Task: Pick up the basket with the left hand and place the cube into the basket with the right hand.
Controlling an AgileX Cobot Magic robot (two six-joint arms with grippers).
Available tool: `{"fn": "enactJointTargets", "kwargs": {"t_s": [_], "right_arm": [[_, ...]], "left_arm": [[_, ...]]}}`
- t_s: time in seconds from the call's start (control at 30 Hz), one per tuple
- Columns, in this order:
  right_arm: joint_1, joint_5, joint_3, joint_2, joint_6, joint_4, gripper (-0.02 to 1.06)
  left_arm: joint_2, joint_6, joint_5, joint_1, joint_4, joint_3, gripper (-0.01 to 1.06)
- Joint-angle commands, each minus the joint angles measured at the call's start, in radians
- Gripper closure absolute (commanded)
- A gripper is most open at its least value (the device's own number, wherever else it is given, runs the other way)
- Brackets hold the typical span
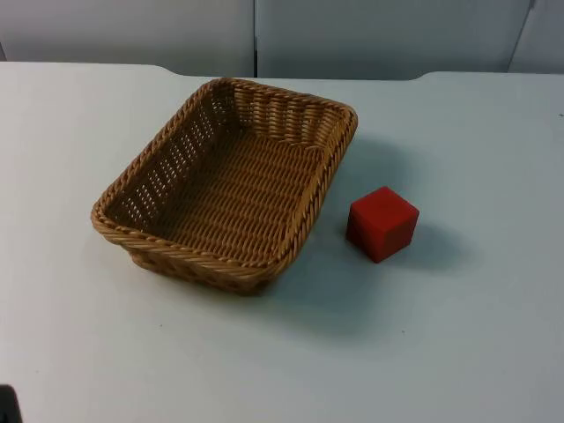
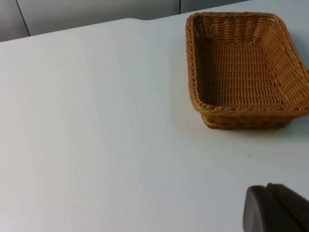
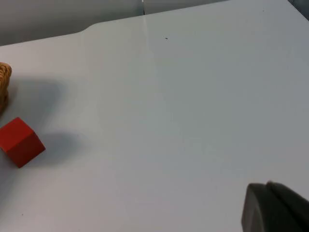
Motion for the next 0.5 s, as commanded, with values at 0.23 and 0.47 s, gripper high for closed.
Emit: {"fn": "enactJointTargets", "kwargs": {"t_s": [0.23, 0.47], "right_arm": [[-0.004, -0.006, 0.004, -0.003, -0.006, -0.006, 1.05], [-0.004, -0.006, 0.004, -0.003, -0.006, -0.006, 1.05]], "left_arm": [[0.106, -0.019, -0.241, 0.005, -0.161, -0.086, 1.05], [0.673, 0.342, -0.247, 0.005, -0.398, -0.243, 1.05]]}}
